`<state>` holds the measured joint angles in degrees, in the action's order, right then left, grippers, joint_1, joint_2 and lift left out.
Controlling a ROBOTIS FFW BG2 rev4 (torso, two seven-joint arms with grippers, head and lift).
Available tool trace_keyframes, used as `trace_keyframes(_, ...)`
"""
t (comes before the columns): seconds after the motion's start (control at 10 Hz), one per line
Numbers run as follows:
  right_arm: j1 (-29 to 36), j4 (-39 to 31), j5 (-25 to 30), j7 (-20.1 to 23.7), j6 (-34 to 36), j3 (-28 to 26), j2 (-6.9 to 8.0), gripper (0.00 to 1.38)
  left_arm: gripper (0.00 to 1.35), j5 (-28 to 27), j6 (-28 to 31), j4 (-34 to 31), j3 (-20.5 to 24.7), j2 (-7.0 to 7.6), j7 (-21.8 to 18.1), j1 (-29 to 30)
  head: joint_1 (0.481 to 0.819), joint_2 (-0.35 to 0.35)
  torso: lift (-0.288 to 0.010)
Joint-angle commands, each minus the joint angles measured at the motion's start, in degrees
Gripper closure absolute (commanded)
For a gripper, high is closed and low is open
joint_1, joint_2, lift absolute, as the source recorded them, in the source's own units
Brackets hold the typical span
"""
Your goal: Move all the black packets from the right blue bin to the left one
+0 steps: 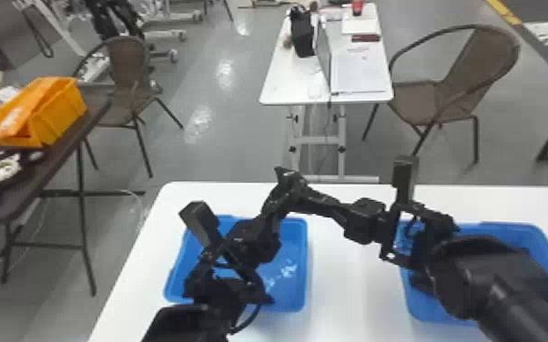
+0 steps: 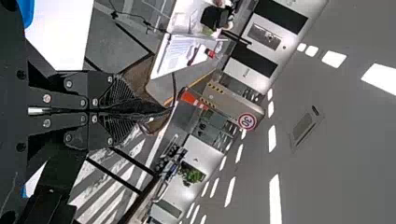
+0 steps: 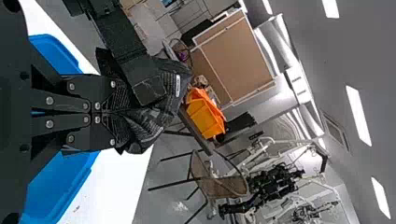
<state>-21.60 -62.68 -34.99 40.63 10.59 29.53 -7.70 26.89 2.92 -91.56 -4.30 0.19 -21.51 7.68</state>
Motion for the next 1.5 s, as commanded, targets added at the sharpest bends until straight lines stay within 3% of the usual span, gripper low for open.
trace_keyframes(0.0, 0.06, 0.10, -0.16, -0.03, -0.14, 0.00, -0.04, 1.16, 1.22, -0.09, -0.64, -0.02, 0.26, -0.19, 0.07, 0.14, 0.695, 0.172, 0.000)
trace_keyframes(0.1, 0.42, -0.34, 0.54, 0.15, -0.40, -0.35, -0.04, 0.86, 1.22, -0.35, -1.25, 0.07, 0.52, -0.19, 0.24, 0.23, 0.695, 0.174, 0.000)
trace_keyframes(0.2, 1.73, -1.66, 2.30, 0.33, -0.66, -2.46, 0.05, 0.29, 1.22, -1.49, -2.66, 0.07, 1.32, -0.34, 1.12, 0.67, 0.695, 0.177, 0.000)
trace_keyframes(0.3, 3.93, -3.77, 6.43, -0.46, 1.27, -6.51, 0.40, 0.00, 1.22, -4.66, -4.41, 0.68, 3.60, -0.34, 1.39, 1.11, 0.695, 0.179, 0.000)
trace_keyframes(0.4, 6.57, -5.88, 11.26, -1.52, 3.12, -11.43, 0.93, 0.06, 1.22, -9.14, -7.93, 3.23, 6.06, -0.34, 1.48, 1.46, 0.695, 0.185, 0.000)
trace_keyframes(0.5, 8.50, -6.93, 11.35, -2.84, 4.08, -14.33, 1.02, 0.06, 1.22, -11.42, -10.30, 6.92, 8.52, -0.34, 1.65, 1.98, 0.695, 0.187, 0.000)
trace_keyframes(0.6, 9.38, -6.49, 10.21, -2.75, 4.96, -16.17, 0.93, 0.04, 1.22, -14.24, -8.37, 10.00, 11.25, -0.34, 1.65, 2.16, 0.695, 0.190, 0.000)
trace_keyframes(0.8, 10.26, -6.58, 9.68, -2.84, 4.96, -17.23, 0.49, 0.04, 1.19, -16.70, -8.02, 14.39, 12.65, -0.34, 1.48, 2.07, 0.695, 0.206, 0.000)
trace_keyframes(1.0, 11.84, -7.55, 10.21, -2.75, 4.96, -18.81, -0.39, 0.04, 0.39, -17.05, -12.15, 15.89, 12.57, -0.34, 1.48, 1.37, 0.695, 0.202, 0.000)
trace_keyframes(1.1, 13.07, -9.39, 12.06, -2.93, 4.96, -20.83, -0.48, 0.04, 0.08, -17.14, -15.58, 15.89, 12.83, -0.34, 1.65, 1.19, 0.695, 0.197, 0.000)
trace_keyframes(1.2, 15.36, -12.12, 14.16, -5.56, 4.44, -23.29, -0.21, 0.07, 0.07, -16.70, -18.13, 15.36, 13.27, -0.34, 1.65, 1.19, 0.695, 0.188, 0.000)
trace_keyframes(1.3, 18.26, -15.37, 16.80, -8.99, 3.82, -25.93, 0.14, 0.07, 0.15, -16.26, -20.76, 13.60, 13.53, -0.34, 1.65, 1.37, 0.695, 0.173, 0.000)
trace_keyframes(1.4, 20.98, -18.36, 21.28, -10.92, 3.82, -28.74, 0.40, 0.07, 0.18, -16.78, -19.62, 10.00, 13.18, -0.34, 1.91, 2.07, 0.695, 0.153, 0.000)
